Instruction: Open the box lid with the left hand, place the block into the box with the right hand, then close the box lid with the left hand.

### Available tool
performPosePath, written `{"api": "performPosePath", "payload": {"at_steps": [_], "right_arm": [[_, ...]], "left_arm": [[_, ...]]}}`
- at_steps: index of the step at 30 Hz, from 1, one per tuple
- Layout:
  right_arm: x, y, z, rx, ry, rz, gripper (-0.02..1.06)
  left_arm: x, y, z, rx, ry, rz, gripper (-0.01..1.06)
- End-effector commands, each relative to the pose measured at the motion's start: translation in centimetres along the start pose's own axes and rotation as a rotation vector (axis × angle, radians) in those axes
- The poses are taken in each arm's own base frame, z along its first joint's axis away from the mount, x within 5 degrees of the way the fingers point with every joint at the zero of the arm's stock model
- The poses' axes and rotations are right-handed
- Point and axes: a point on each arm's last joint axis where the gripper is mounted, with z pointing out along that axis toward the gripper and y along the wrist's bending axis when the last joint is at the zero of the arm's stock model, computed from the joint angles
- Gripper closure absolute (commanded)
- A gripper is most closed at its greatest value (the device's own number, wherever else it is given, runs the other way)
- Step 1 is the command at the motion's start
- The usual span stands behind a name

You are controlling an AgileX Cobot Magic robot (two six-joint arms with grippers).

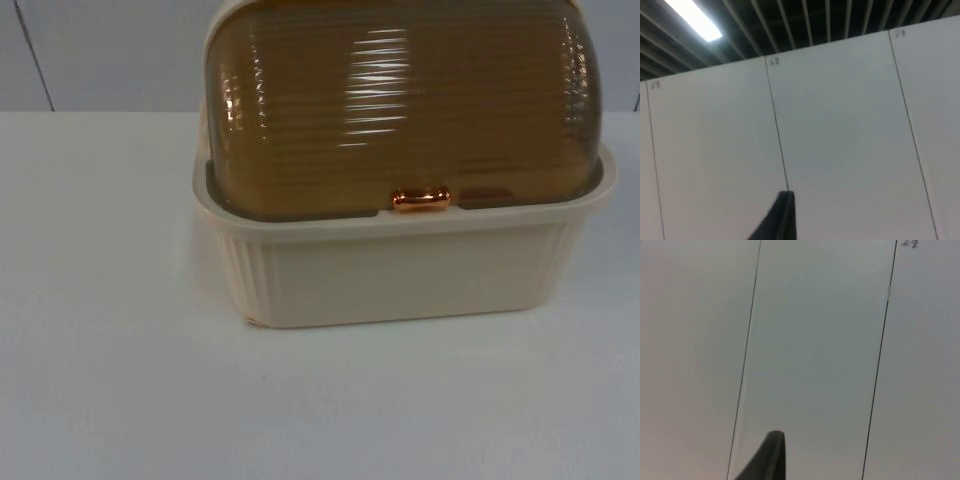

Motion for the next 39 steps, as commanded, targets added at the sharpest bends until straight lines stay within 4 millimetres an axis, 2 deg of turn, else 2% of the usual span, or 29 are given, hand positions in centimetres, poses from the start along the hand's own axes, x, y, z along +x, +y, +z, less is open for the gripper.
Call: {"api": "performPosePath", "payload": {"at_steps": [1, 6, 13, 17, 18, 21, 22, 26, 27, 31, 32, 35, 39], "right_arm": [[0.2, 0.0, -0.1, -0.008, 0.008, -0.018, 0.0], [0.6, -0.1, 0.4, 0.0, 0.019, -0.013, 0.0], [3.5, -0.1, 2.8, -0.016, 0.156, 0.074, 0.0], [6.2, 0.0, 4.4, -0.028, 0.282, 0.104, 0.0], [6.2, 0.0, 4.4, -0.028, 0.282, 0.104, 0.0], [8.4, 0.0, 5.5, -0.024, 0.383, 0.102, 0.0], [8.4, 0.0, 5.5, -0.024, 0.383, 0.102, 0.0], [10.6, -0.5, 6.4, 0.036, 0.474, 0.115, 0.0], [10.6, -0.5, 6.4, 0.036, 0.474, 0.115, 0.0], [12.9, -0.9, 7.1, 0.067, 0.565, 0.125, 0.0], [12.9, -0.9, 7.1, 0.067, 0.565, 0.125, 0.0], [14.8, -0.7, 7.5, 0.056, 0.649, 0.132, 0.0], [17.8, -0.3, 8.0, 0.04, 0.769, 0.143, 0.0]], "left_arm": [[0.3, -0.1, 0.1, 0.019, 0.024, -0.015, 0.03], [-0.1, 0.0, 0.1, 0.009, -0.018, -0.006, 0.03], [0.7, -0.1, 0.5, 0.014, 0.042, -0.011, 0.03], [3.3, -0.4, 1.7, 0.037, 0.21, -0.062, 0.03], [3.3, -0.4, 1.7, 0.037, 0.21, -0.062, 0.03], [6.8, -0.8, 3.0, 0.059, 0.413, -0.093, 0.03], [6.8, -0.8, 3.0, 0.059, 0.413, -0.093, 0.03], [10.6, -1.3, 4.4, 0.075, 0.58, -0.128, 0.03], [10.6, -1.3, 4.4, 0.075, 0.58, -0.128, 0.03], [13.9, -1.7, 5.4, 0.087, 0.698, -0.138, 0.03], [13.9, -1.7, 5.4, 0.087, 0.698, -0.138, 0.03], [16.1, -2.0, 5.9, 0.094, 0.774, -0.142, 0.03], [17.6, -2.1, 6.1, 0.093, 0.823, -0.141, 0.03]]}}
